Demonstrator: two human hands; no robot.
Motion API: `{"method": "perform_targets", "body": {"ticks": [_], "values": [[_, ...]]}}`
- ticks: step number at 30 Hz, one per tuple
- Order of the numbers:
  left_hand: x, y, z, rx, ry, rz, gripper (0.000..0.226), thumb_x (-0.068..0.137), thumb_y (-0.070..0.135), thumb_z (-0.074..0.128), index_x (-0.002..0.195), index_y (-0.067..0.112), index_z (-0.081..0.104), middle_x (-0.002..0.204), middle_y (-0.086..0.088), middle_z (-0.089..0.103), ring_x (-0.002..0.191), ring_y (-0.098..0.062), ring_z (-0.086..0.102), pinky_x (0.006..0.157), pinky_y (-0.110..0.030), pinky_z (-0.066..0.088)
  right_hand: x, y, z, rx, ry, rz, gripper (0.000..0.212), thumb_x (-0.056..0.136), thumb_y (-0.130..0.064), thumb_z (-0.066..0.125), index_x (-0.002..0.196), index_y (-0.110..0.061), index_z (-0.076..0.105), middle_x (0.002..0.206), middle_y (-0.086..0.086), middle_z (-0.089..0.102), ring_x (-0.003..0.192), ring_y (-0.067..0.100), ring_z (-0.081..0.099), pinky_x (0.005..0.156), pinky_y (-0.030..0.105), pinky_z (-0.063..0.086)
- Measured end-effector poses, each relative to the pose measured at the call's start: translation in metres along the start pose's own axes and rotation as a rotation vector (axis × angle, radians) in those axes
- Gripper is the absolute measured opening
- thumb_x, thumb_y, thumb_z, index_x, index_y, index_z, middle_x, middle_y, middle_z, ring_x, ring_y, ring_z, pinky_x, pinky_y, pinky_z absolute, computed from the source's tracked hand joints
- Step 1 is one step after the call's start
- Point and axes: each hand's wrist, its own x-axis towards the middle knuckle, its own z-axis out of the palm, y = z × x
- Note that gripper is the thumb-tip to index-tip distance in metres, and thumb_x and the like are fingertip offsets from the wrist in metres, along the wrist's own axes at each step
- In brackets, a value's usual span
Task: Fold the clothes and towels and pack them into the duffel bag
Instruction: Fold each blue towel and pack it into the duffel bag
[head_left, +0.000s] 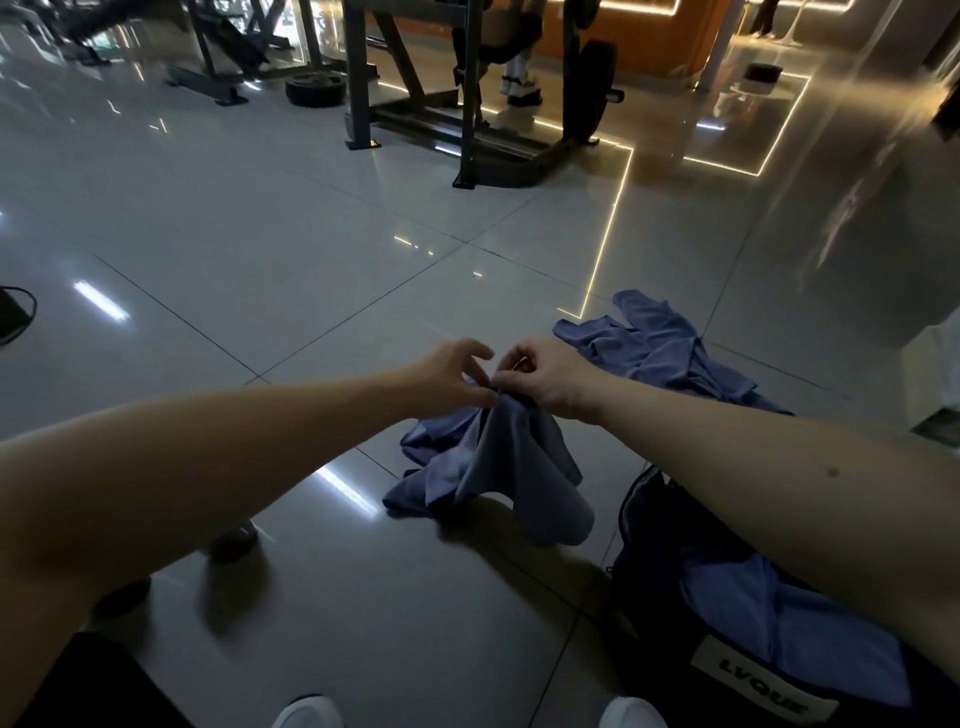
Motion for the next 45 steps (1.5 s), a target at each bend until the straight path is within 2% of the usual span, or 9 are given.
{"method": "perform_targets", "body": {"ticks": [4, 9, 15, 20, 25, 31, 36, 40, 45], "values": [[0.003, -0.009, -0.006, 0.131, 0.046, 0.067, 0.029, 0.089, 0.021, 0.074, 0.115, 0.009, 0.072, 0.105, -0.004, 0.073, 0.093, -0.019, 0.068, 0.085, -0.028, 0.052, -0.002, 0.004, -0.003, 0.071, -0.039, 0.049, 0.034, 0.087, -0.021, 0.077, 0.114, -0.009, 0.059, 0.097, 0.011, 0.069, 0.087, 0.02, 0.067, 0.07, 0.026, 0.055], [0.002, -0.009, -0.001, -0.032, -0.066, 0.083, 0.069, 0.084, 0.03, 0.079, 0.143, 0.012, 0.049, 0.131, 0.002, 0.06, 0.12, -0.012, 0.056, 0.105, -0.03, 0.043, -0.004, 0.007, -0.006, 0.167, -0.114, 0.081, 0.047, 0.077, 0.001, 0.08, 0.117, -0.008, 0.055, 0.104, 0.019, 0.068, 0.098, 0.031, 0.07, 0.088, 0.042, 0.06], [0.005, -0.009, 0.0, 0.079, -0.01, 0.116, 0.03, 0.086, 0.029, 0.076, 0.109, 0.011, 0.071, 0.094, -0.001, 0.071, 0.088, -0.016, 0.066, 0.081, -0.03, 0.055, -0.001, 0.005, -0.007, 0.116, -0.127, 0.076, 0.05, 0.076, -0.003, 0.081, 0.117, -0.011, 0.054, 0.104, 0.013, 0.068, 0.101, 0.027, 0.068, 0.093, 0.043, 0.057], [0.0, -0.009, -0.002, 0.058, 0.199, 0.068, 0.009, 0.089, 0.02, 0.067, 0.093, 0.012, 0.067, 0.082, -0.003, 0.065, 0.076, -0.019, 0.059, 0.068, -0.029, 0.047, -0.003, 0.026, -0.012, -0.132, -0.213, 0.115, 0.033, 0.071, -0.026, 0.083, 0.101, -0.024, 0.07, 0.098, 0.003, 0.07, 0.096, 0.023, 0.067, 0.092, 0.045, 0.057], [-0.002, -0.016, -0.013, 0.018, 0.352, -0.103, 0.013, 0.092, 0.023, 0.057, 0.086, 0.012, 0.06, 0.079, -0.005, 0.06, 0.068, -0.015, 0.052, 0.057, -0.028, 0.04, -0.014, 0.053, -0.018, -0.192, -0.251, 0.251, 0.012, 0.08, -0.018, 0.081, 0.086, -0.023, 0.072, 0.098, 0.004, 0.07, 0.102, 0.025, 0.065, 0.098, 0.043, 0.053], [-0.002, -0.028, -0.013, 0.208, 0.1, -0.188, 0.008, 0.086, 0.019, 0.062, 0.093, 0.016, 0.062, 0.094, -0.005, 0.065, 0.089, -0.022, 0.062, 0.07, -0.031, 0.049, -0.012, 0.048, -0.027, 0.053, -0.119, 0.256, 0.015, 0.089, -0.015, 0.073, 0.102, -0.008, 0.069, 0.109, 0.016, 0.069, 0.109, 0.03, 0.064, 0.099, 0.043, 0.053], [0.0, -0.011, 0.01, -0.136, -0.098, 0.004, 0.069, 0.08, 0.016, 0.081, 0.14, 0.01, 0.047, 0.129, -0.002, 0.059, 0.119, -0.014, 0.056, 0.105, -0.029, 0.044, -0.003, 0.019, -0.012, 0.123, -0.149, 0.162, 0.02, 0.088, -0.024, 0.076, 0.104, -0.011, 0.071, 0.096, 0.006, 0.072, 0.087, 0.016, 0.069, 0.068, 0.021, 0.053], [0.004, -0.006, 0.017, -0.124, 0.0, 0.071, 0.039, 0.081, 0.017, 0.08, 0.117, 0.012, 0.065, 0.099, -0.001, 0.072, 0.094, -0.018, 0.069, 0.085, -0.033, 0.057, 0.001, 0.008, -0.002, 0.167, -0.119, 0.202, 0.026, 0.088, -0.028, 0.077, 0.104, -0.009, 0.069, 0.098, 0.006, 0.071, 0.087, 0.015, 0.068, 0.064, 0.022, 0.05], [0.002, -0.01, 0.012, 0.095, 0.165, 0.074, 0.011, 0.087, 0.031, 0.071, 0.088, 0.02, 0.069, 0.075, 0.008, 0.065, 0.072, -0.013, 0.063, 0.062, -0.022, 0.044, -0.002, 0.015, -0.003, 0.366, -0.183, 0.298, 0.033, 0.082, -0.007, 0.079, 0.109, -0.011, 0.06, 0.109, 0.01, 0.065, 0.102, 0.021, 0.065, 0.073, 0.029, 0.055]]}}
